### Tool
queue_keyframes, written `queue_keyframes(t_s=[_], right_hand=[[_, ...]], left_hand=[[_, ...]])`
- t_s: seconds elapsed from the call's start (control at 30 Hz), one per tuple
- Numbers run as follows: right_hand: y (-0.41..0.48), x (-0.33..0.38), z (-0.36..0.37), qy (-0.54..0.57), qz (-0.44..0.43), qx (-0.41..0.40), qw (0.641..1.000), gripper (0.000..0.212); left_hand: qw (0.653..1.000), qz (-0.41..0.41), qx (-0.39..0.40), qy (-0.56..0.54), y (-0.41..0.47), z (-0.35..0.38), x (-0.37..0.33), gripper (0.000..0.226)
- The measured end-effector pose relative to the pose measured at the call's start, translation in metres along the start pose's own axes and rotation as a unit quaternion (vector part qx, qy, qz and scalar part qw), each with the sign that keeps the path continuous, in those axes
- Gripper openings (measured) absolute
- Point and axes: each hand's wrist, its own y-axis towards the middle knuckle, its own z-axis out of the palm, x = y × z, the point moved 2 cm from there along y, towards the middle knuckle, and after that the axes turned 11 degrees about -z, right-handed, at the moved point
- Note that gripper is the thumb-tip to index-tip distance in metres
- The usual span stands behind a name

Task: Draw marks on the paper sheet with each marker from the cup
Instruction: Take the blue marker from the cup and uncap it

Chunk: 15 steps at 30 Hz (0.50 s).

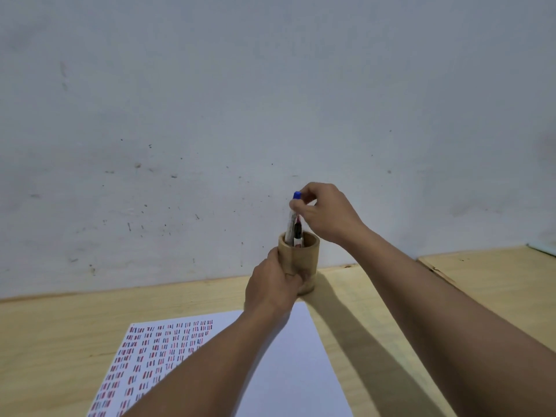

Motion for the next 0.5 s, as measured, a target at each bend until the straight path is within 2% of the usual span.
queue_keyframes(t_s=[0.1, 0.2, 0.27, 0.37, 0.5], right_hand=[[-0.004, 0.013, -0.008, 0.052, -0.002, -0.034, 0.998, 0.019], [-0.008, 0.027, -0.011, 0.145, 0.007, -0.039, 0.989, 0.017], [-0.010, 0.038, -0.012, 0.171, -0.002, -0.045, 0.984, 0.017], [-0.014, 0.052, -0.014, 0.154, -0.019, -0.050, 0.987, 0.019], [-0.021, 0.066, -0.011, 0.089, -0.037, -0.034, 0.995, 0.013]], left_hand=[[1.000, -0.006, -0.003, 0.007, -0.005, -0.006, 0.002, 0.041], [1.000, -0.008, 0.000, 0.029, -0.007, -0.018, 0.003, 0.068], [1.000, -0.010, -0.004, 0.024, -0.009, -0.029, 0.002, 0.076], [1.000, -0.006, -0.012, -0.007, -0.015, -0.046, 0.000, 0.074], [0.997, 0.011, -0.055, -0.044, -0.022, -0.071, 0.000, 0.060]])
